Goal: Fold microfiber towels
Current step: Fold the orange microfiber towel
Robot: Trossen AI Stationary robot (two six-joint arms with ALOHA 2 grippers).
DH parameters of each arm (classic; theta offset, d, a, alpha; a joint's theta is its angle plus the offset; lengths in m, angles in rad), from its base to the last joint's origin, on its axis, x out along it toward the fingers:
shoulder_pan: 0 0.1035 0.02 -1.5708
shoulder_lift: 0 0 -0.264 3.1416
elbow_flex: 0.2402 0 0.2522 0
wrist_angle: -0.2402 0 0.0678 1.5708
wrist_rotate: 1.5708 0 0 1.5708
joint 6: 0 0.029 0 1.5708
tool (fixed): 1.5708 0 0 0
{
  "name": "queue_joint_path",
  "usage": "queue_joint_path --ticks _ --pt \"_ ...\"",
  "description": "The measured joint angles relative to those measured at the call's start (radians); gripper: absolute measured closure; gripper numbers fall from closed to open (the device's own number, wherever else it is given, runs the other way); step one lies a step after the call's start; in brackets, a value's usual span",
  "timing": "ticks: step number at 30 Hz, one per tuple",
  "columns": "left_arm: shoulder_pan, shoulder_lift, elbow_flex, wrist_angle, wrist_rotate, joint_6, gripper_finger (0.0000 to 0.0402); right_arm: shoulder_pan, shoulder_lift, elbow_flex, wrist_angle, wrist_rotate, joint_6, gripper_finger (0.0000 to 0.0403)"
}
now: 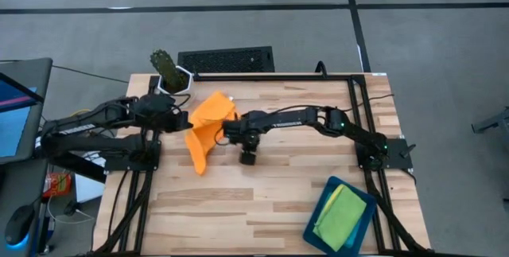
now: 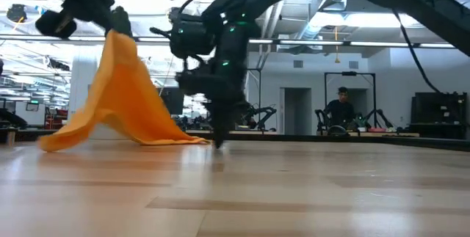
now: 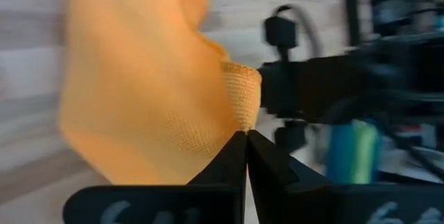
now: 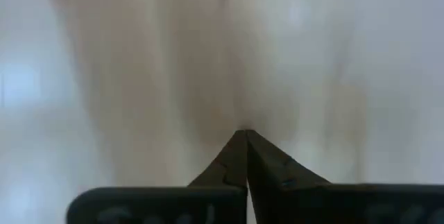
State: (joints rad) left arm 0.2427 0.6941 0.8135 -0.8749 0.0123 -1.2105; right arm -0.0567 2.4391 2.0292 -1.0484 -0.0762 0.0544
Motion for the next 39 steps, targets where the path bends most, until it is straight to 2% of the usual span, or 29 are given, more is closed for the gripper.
queue_joint_path --ticks 3,5,6,8,10,13,15,18,20,22,24,27,29,31,33,35,36,39 --pt "-0.058 0.005 0.000 0.104 -0.002 -0.041 0.0401 0.002 -0.052 -0.015 -0.185 -0.015 -0.053 0.0365" --pt "-0.087 0.008 0.010 0.148 -0.039 -0.062 0.0401 -0.015 -0.110 -0.016 -0.155 -0.019 -0.084 0.0366" --pt "-0.098 0.008 0.024 0.147 -0.067 -0.073 0.0401 -0.029 -0.158 -0.026 -0.126 -0.023 -0.103 0.0368" --pt "-0.107 0.006 0.059 0.147 -0.124 -0.078 0.0401 -0.061 -0.222 -0.040 0.050 -0.046 -0.108 0.0376" --pt "-0.108 0.001 0.096 0.139 -0.186 -0.120 0.0401 -0.088 -0.238 -0.059 0.182 -0.067 -0.062 0.0384" --pt "-0.129 -0.006 0.143 0.301 -0.258 -0.097 0.0401 -0.095 -0.215 -0.072 0.227 -0.115 0.019 0.0391" --pt "-0.144 -0.007 0.163 0.372 -0.302 -0.044 0.0401 -0.087 -0.221 -0.069 0.235 -0.136 0.016 0.0389" --pt "-0.146 -0.010 0.186 0.222 -0.340 -0.021 0.0401 -0.067 -0.239 -0.075 0.214 -0.132 0.000 0.0377" --pt "-0.146 -0.013 0.183 0.071 -0.344 -0.068 0.0401 -0.053 -0.246 -0.077 0.188 -0.081 -0.026 0.0374" --pt "-0.151 -0.014 0.159 -0.008 -0.342 -0.109 0.0401 -0.044 -0.274 -0.077 0.153 -0.045 -0.050 0.0375" --pt "-0.152 -0.014 0.131 -0.016 -0.348 -0.119 0.0401 -0.041 -0.303 -0.073 0.160 -0.061 -0.074 0.0379" --pt "-0.151 -0.013 0.095 0.003 -0.362 -0.096 0.0401 -0.041 -0.309 -0.074 0.194 -0.158 -0.118 0.0378" --pt "-0.152 -0.014 0.076 0.010 -0.361 -0.091 0.0401 -0.031 -0.300 -0.076 0.247 -0.185 -0.123 0.0368" --pt "-0.152 -0.013 0.061 0.005 -0.357 -0.092 0.0401 -0.016 -0.274 -0.072 0.355 -0.191 -0.123 0.0349" --pt "-0.152 -0.014 0.054 0.009 -0.359 -0.093 0.0401 -0.006 -0.258 -0.078 0.377 -0.196 -0.118 0.0325" --pt "-0.149 -0.014 0.052 0.015 -0.368 -0.101 0.0401 0.005 -0.222 -0.071 0.499 -0.187 -0.088 0.0299" --pt "-0.146 -0.013 0.051 0.018 -0.375 -0.109 0.0401 0.011 -0.218 -0.076 0.497 -0.186 -0.081 0.0287" --pt "-0.142 -0.014 0.051 0.040 -0.390 -0.117 0.0401 0.033 -0.176 -0.071 0.618 -0.144 -0.069 0.0258"
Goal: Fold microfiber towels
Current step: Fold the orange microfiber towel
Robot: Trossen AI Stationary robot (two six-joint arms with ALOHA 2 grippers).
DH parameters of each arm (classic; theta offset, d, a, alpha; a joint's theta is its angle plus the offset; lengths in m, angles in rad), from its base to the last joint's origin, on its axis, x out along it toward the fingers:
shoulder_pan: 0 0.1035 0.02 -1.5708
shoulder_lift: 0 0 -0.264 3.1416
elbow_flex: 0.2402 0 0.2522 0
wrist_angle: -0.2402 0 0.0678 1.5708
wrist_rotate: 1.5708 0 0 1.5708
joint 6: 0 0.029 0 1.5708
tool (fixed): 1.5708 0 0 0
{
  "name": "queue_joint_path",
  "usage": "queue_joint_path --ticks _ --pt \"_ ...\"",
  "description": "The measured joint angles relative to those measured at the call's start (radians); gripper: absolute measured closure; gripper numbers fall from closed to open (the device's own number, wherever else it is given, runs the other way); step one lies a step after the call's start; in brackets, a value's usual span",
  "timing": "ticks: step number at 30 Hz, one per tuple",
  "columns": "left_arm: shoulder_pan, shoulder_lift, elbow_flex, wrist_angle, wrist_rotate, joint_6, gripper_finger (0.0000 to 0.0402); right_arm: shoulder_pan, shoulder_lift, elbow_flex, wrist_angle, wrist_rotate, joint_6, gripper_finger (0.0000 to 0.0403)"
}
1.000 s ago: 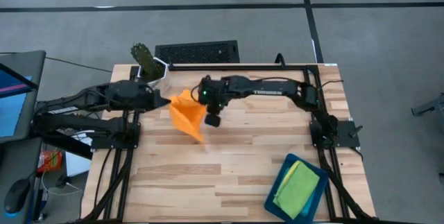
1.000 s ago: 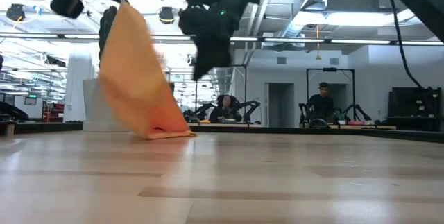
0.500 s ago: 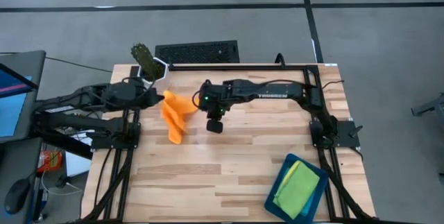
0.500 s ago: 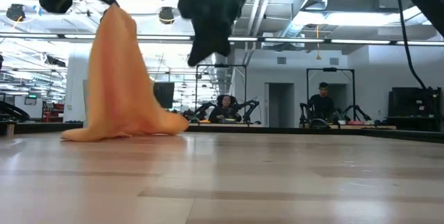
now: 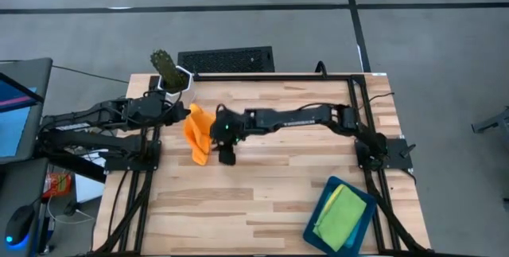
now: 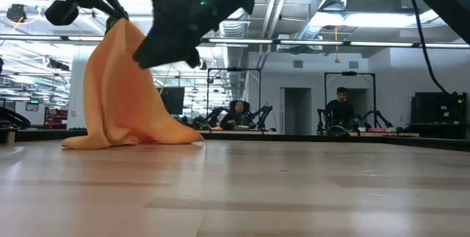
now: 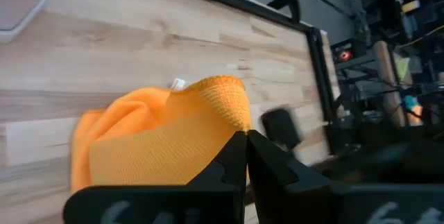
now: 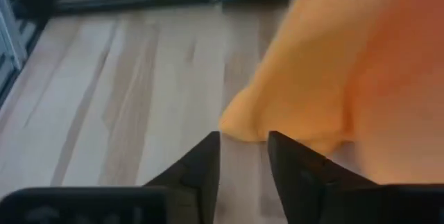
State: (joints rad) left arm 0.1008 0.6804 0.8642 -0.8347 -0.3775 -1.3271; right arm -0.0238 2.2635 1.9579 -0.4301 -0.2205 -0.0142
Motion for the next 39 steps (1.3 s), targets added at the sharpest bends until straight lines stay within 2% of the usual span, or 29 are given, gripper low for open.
queue_joint_path --ticks 4,8,12,19,24,34,39 --pt "0.007 -0.002 0.000 0.025 0.006 0.013 0.0401 0.027 0.058 -0.003 0.095 0.006 0.033 0.0240" --pt "0.007 -0.006 0.000 0.046 -0.005 -0.001 0.0401 0.023 0.067 -0.003 0.160 0.043 0.066 0.0243" --pt "0.007 -0.006 0.000 0.089 -0.005 0.003 0.0401 0.014 0.066 -0.003 0.166 0.112 0.036 0.0253" --pt "0.007 -0.007 0.000 0.120 -0.005 0.012 0.0401 0.010 0.066 -0.003 0.143 0.124 0.059 0.0262" --pt "0.006 -0.007 0.000 0.156 -0.011 0.025 0.0401 0.010 0.085 0.000 0.161 0.170 0.064 0.0261" --pt "0.007 -0.021 0.002 0.200 -0.017 0.034 0.0401 0.002 0.104 -0.003 0.045 0.179 0.121 0.0264" --pt "0.007 -0.021 0.002 0.199 -0.031 0.067 0.0401 0.000 0.100 -0.002 -0.093 0.210 0.145 0.0264"
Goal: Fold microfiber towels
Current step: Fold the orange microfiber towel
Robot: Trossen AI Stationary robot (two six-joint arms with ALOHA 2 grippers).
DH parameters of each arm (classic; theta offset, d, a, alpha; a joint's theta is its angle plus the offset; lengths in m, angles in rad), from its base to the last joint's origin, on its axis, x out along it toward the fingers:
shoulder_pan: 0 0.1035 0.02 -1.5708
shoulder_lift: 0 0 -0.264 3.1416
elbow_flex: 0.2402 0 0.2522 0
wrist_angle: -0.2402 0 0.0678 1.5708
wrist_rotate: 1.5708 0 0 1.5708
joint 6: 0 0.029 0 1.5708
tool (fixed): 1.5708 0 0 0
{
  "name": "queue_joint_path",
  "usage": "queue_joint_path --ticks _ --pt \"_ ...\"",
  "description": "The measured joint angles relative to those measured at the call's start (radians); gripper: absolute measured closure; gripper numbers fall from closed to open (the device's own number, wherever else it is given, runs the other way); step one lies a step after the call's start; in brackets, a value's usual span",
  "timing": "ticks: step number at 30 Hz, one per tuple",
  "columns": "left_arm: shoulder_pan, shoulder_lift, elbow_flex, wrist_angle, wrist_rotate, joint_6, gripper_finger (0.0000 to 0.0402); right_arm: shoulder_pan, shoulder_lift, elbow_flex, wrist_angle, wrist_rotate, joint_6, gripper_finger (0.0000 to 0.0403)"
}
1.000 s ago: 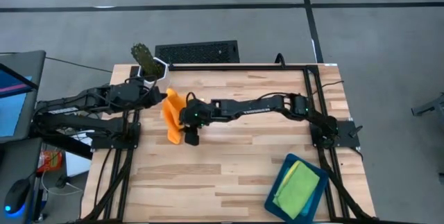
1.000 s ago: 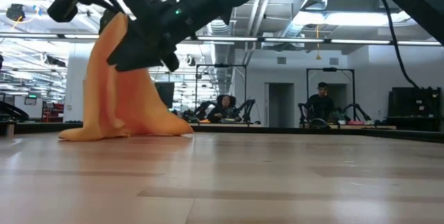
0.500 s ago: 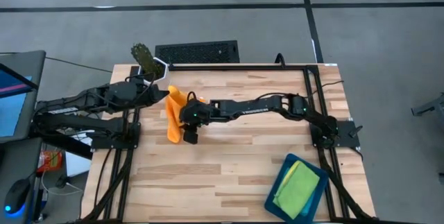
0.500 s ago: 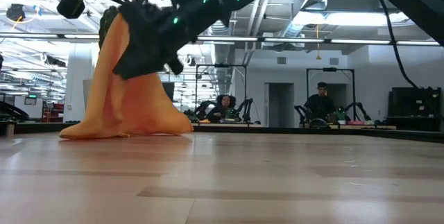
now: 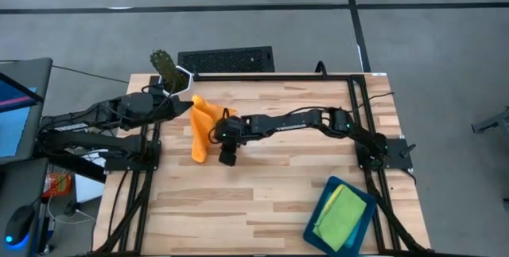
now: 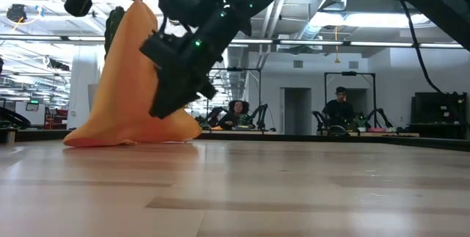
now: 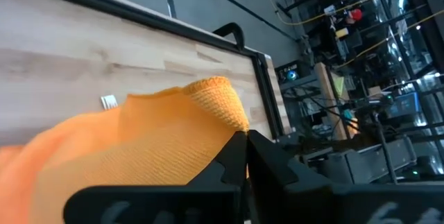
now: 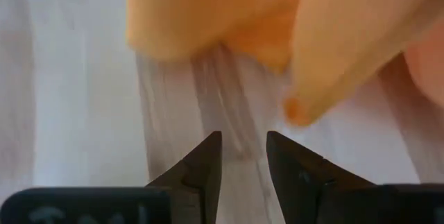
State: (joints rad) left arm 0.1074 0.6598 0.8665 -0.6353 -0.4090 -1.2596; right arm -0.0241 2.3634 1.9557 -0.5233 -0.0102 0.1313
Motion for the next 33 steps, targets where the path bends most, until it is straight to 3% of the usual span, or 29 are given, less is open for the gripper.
queue_joint_path --ticks 7,28,33 --pt "0.000 0.000 0.000 -0.001 -0.018 0.044 0.0401 0.003 -0.032 -0.001 -0.101 -0.013 -0.023 0.0263" --pt "0.000 0.000 0.000 0.012 -0.024 0.066 0.0401 -0.009 -0.036 0.001 0.103 0.010 -0.026 0.0251" --pt "0.000 0.000 0.000 0.027 -0.025 0.070 0.0401 -0.019 -0.035 0.000 0.137 0.050 -0.045 0.0282"
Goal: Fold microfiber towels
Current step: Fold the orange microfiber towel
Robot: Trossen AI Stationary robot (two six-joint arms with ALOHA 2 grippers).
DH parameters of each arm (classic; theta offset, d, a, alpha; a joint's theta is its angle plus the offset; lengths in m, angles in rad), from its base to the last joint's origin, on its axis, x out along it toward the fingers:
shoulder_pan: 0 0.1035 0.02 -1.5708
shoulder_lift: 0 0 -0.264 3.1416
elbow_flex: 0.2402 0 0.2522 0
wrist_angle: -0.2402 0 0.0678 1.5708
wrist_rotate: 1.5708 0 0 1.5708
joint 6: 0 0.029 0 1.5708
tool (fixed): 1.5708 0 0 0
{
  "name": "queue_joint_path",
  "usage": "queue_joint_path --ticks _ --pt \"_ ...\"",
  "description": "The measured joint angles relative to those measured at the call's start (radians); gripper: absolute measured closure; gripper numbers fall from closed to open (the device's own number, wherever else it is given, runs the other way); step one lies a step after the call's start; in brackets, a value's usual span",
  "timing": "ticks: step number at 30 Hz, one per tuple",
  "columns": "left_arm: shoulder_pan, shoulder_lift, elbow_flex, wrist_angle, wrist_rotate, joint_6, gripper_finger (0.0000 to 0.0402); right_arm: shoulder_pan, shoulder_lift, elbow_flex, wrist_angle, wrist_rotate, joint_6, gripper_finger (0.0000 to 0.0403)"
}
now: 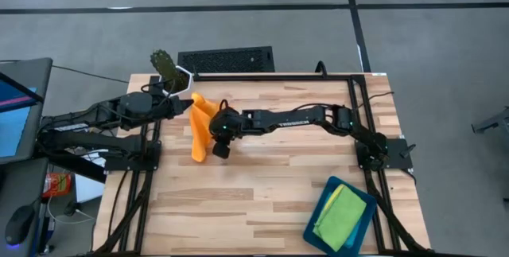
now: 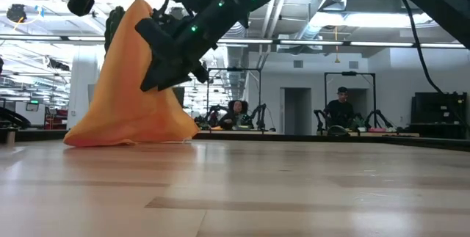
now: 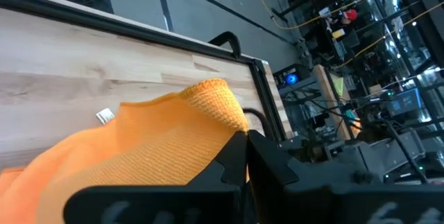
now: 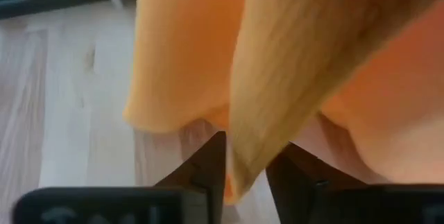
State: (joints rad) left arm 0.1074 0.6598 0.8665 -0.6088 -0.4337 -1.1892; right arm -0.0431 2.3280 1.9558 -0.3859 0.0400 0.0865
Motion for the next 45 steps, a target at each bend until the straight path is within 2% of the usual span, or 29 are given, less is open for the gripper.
queue_joint_path --ticks 3,9,13,17,21,24,28,35,39,45 --pt "0.000 0.000 0.000 0.007 0.000 0.000 0.0401 -0.014 0.002 0.000 0.002 -0.052 -0.005 0.0305" --pt "0.000 0.000 0.000 0.045 0.000 0.003 0.0401 -0.017 0.080 -0.003 0.003 -0.093 0.029 0.0326" --pt "0.000 0.000 0.000 0.043 0.004 0.003 0.0401 -0.014 0.066 -0.002 -0.002 -0.064 0.016 0.0385" --pt "0.000 0.000 0.000 0.043 -0.002 0.004 0.0401 -0.014 0.012 0.000 -0.017 -0.020 -0.009 0.0386" --pt "0.000 0.000 0.000 0.045 -0.017 0.021 0.0401 -0.021 -0.024 0.001 -0.062 -0.019 -0.040 0.0394" --pt "0.000 0.000 0.000 0.045 -0.022 0.027 0.0401 -0.029 -0.028 0.001 -0.120 -0.023 -0.041 0.0365" --pt "0.000 0.000 0.000 0.045 -0.025 0.038 0.0401 -0.035 -0.028 0.000 -0.186 -0.036 -0.035 0.0295" --pt "0.000 0.000 0.000 0.047 -0.031 0.042 0.0401 -0.043 -0.019 0.001 -0.148 -0.039 -0.010 0.0188" --pt "0.000 0.000 0.000 0.047 -0.031 0.042 0.0401 -0.059 -0.019 0.001 -0.153 -0.037 0.028 0.0166" --pt "0.000 0.000 0.000 0.047 -0.043 0.045 0.0401 -0.072 -0.019 0.001 -0.109 -0.061 0.011 0.0164"
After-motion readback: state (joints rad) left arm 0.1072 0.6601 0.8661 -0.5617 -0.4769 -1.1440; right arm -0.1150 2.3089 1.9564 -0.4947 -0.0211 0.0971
